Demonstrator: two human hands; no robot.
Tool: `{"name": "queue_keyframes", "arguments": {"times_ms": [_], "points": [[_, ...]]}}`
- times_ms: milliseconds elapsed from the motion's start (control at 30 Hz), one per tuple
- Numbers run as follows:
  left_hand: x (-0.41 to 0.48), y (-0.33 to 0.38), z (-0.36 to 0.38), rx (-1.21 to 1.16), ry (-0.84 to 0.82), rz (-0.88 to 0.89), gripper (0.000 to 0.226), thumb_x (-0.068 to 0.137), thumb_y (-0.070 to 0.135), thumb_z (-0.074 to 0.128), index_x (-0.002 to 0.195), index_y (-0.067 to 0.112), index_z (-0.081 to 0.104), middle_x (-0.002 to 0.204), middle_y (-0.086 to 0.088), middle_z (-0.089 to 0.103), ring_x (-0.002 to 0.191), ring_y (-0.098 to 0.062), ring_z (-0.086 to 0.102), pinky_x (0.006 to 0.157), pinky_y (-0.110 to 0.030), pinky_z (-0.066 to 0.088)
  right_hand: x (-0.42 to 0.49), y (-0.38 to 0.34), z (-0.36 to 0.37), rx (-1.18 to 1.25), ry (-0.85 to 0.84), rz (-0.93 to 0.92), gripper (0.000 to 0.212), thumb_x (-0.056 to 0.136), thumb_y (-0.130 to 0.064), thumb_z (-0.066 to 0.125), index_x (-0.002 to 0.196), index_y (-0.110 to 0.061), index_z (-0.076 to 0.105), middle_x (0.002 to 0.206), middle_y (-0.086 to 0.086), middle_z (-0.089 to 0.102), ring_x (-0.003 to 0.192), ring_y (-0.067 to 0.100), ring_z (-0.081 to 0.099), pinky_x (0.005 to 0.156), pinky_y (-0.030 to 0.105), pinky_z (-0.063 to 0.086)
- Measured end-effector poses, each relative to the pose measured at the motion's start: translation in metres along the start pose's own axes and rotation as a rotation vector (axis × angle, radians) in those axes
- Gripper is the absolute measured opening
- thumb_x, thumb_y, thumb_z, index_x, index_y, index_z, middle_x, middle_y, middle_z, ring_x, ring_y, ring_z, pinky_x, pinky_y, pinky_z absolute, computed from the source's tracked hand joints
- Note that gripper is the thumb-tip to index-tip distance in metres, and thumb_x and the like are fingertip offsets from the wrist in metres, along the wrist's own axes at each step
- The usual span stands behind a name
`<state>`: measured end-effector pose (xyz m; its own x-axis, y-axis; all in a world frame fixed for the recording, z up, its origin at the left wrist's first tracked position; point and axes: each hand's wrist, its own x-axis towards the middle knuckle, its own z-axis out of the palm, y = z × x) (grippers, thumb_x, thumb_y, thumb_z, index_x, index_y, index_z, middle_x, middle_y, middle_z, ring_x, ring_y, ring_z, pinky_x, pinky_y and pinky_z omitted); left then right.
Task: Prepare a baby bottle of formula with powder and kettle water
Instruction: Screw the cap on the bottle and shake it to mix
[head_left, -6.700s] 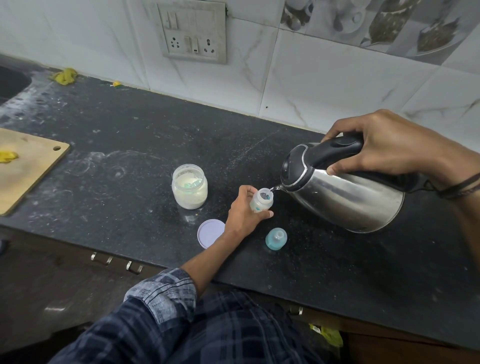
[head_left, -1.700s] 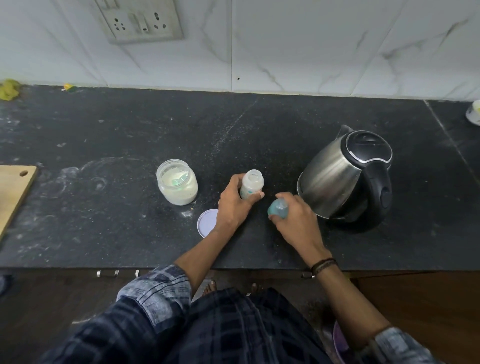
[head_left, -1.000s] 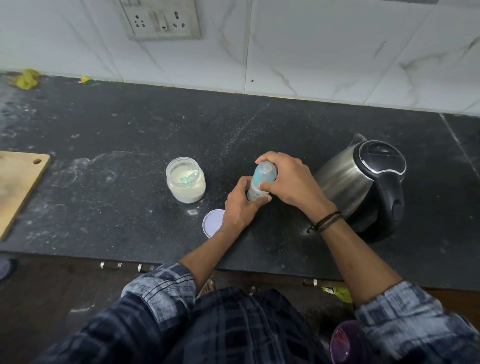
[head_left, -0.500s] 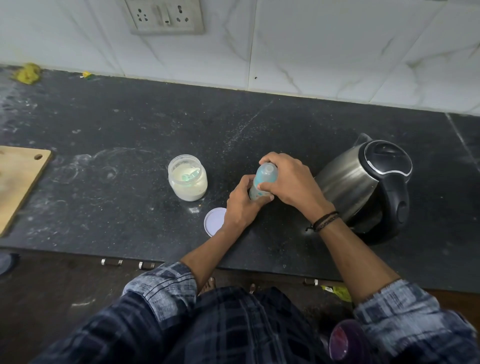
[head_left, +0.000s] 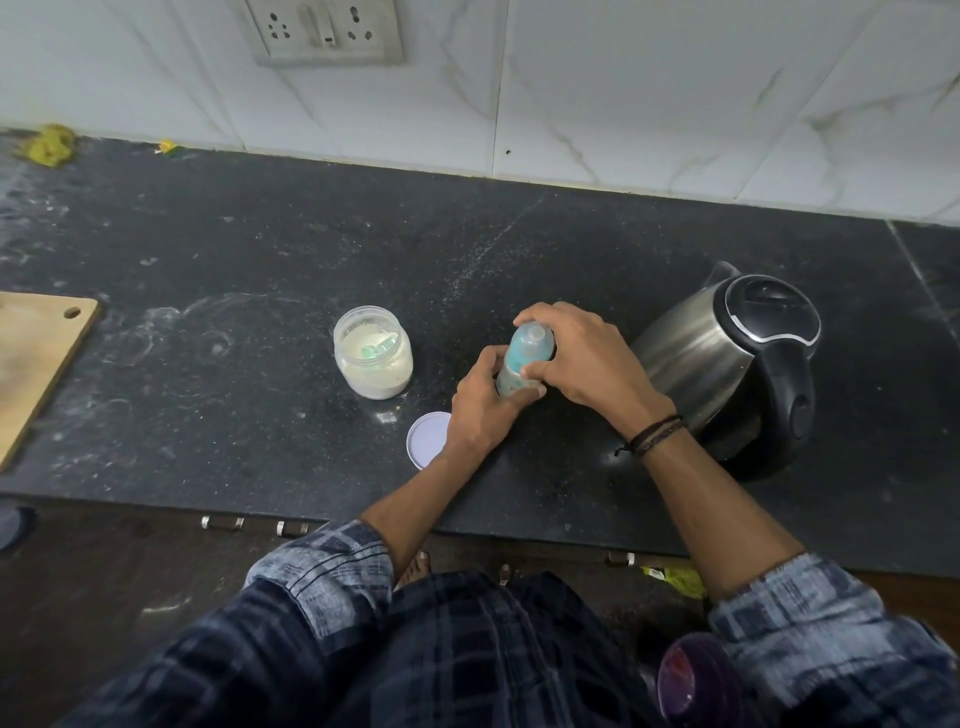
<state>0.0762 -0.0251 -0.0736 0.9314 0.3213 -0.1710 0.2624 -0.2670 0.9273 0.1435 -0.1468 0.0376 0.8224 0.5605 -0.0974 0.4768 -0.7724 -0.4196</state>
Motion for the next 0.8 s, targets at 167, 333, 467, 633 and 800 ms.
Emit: {"name": "queue_keyframes", "arguments": {"times_ms": [167, 333, 467, 633, 800], "points": [[-0.002, 0.002, -0.001, 0.001, -0.003, -0.009, 0.056, 0.08, 0.039, 0.083, 0.125, 0.027, 0.052, 0.119, 0.008, 0.067, 0.11, -0.015, 0.064, 0.098, -0.048, 0.054, -0.002, -0.004, -0.001, -0.064, -0.027, -0.029, 0.061, 0.083, -0.038, 0.081, 0.137, -0.028, 0.054, 0.124, -0.001, 0.056, 0.111, 0.021, 0.059, 0.09, 0.04, 0.051], [-0.003, 0.004, -0.001, 0.0, 0.017, -0.01, 0.053, 0.077, 0.04, 0.083, 0.119, 0.03, 0.054, 0.11, 0.011, 0.068, 0.103, -0.014, 0.067, 0.092, -0.048, 0.055, -0.004, -0.007, -0.001, -0.089, 0.003, -0.014, 0.066, 0.081, -0.054, 0.078, 0.136, -0.026, 0.054, 0.122, -0.001, 0.056, 0.109, 0.022, 0.06, 0.085, 0.038, 0.049], [-0.003, 0.003, -0.001, -0.007, 0.011, -0.012, 0.053, 0.079, 0.038, 0.083, 0.122, 0.031, 0.053, 0.115, 0.009, 0.068, 0.105, -0.012, 0.066, 0.09, -0.048, 0.058, -0.004, -0.007, -0.007, -0.117, -0.006, -0.017, 0.069, 0.083, -0.052, 0.077, 0.141, -0.027, 0.05, 0.128, 0.0, 0.054, 0.113, 0.023, 0.06, 0.085, 0.038, 0.048], [-0.004, 0.003, -0.001, -0.013, 0.011, -0.014, 0.055, 0.071, 0.053, 0.079, 0.117, 0.041, 0.05, 0.114, 0.015, 0.068, 0.104, -0.01, 0.067, 0.081, -0.051, 0.061, -0.005, -0.006, -0.004, -0.136, 0.009, -0.018, 0.061, 0.085, -0.047, 0.078, 0.137, -0.026, 0.054, 0.123, 0.001, 0.055, 0.11, 0.023, 0.06, 0.083, 0.036, 0.047], [-0.001, 0.0, 0.001, -0.035, 0.012, -0.031, 0.057, 0.074, 0.047, 0.084, 0.12, 0.038, 0.053, 0.118, 0.013, 0.068, 0.107, -0.01, 0.066, 0.087, -0.049, 0.06, -0.002, -0.005, -0.012, -0.113, -0.033, -0.053, 0.066, 0.082, -0.031, 0.082, 0.141, -0.031, 0.054, 0.127, -0.004, 0.056, 0.114, 0.023, 0.06, 0.091, 0.042, 0.051]]}}
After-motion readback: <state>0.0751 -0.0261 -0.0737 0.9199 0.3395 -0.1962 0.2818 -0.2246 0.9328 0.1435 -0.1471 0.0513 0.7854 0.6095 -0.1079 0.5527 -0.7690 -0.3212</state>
